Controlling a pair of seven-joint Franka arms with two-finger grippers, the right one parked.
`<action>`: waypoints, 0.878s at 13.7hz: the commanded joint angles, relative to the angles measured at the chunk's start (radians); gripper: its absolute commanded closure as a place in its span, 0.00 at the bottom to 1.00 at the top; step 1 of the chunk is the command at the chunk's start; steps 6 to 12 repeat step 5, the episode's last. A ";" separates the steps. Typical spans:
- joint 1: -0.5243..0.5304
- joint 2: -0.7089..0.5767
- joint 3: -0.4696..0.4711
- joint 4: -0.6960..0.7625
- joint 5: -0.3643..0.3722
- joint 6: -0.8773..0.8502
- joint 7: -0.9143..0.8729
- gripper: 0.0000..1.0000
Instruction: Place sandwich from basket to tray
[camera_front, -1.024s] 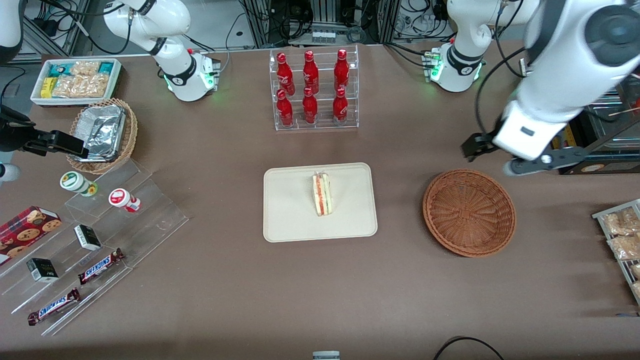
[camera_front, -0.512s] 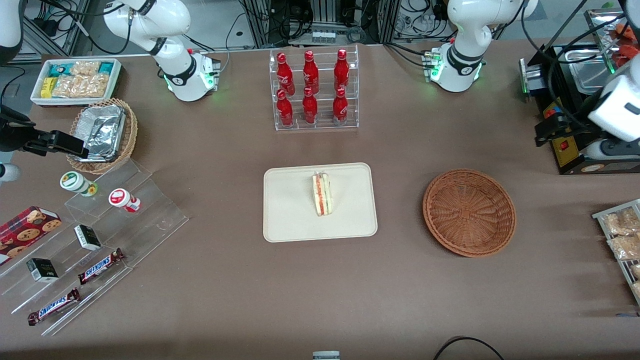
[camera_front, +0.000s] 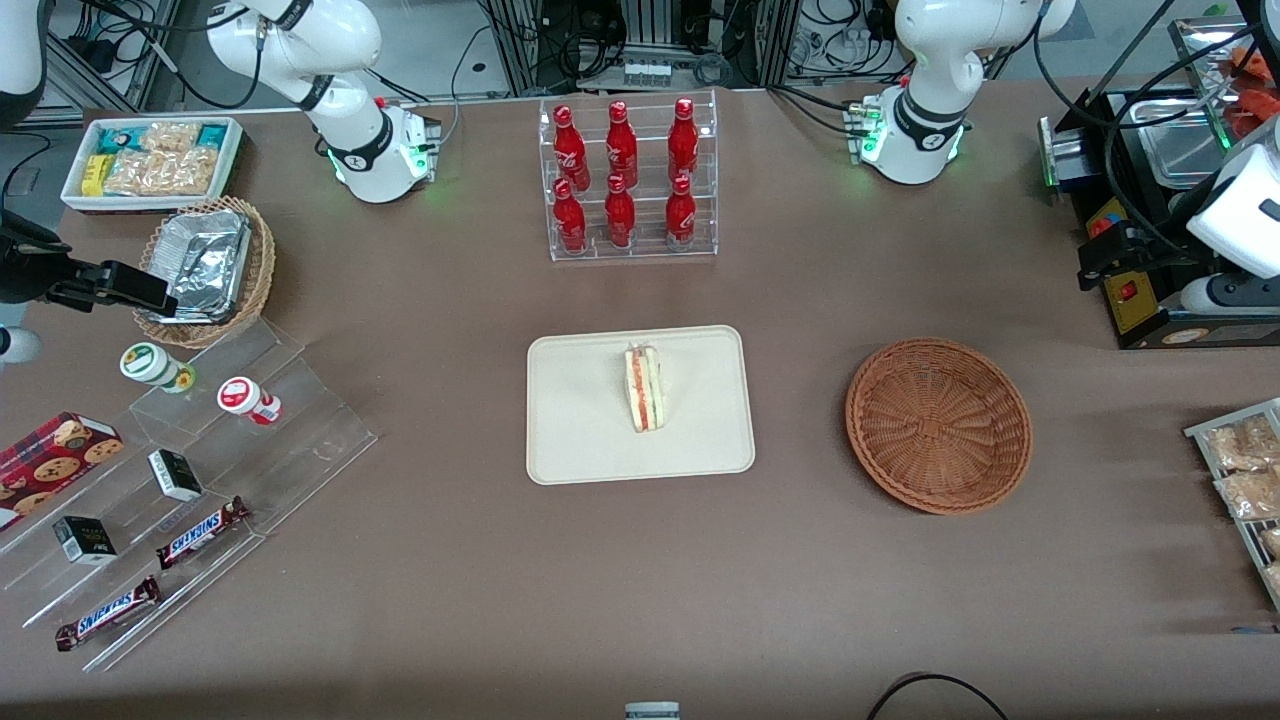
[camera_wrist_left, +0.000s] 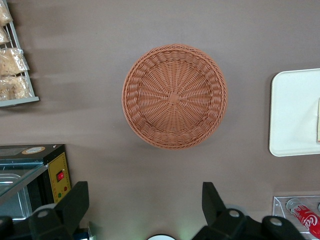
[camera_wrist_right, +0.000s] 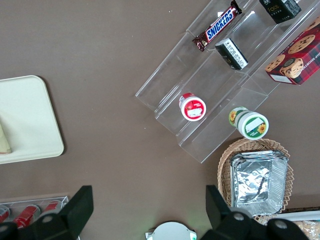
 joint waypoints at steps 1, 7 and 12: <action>-0.001 -0.010 0.001 0.009 -0.008 -0.004 0.013 0.00; -0.050 -0.010 0.061 0.007 -0.011 -0.003 0.002 0.00; -0.050 -0.010 0.061 0.007 -0.011 -0.003 0.002 0.00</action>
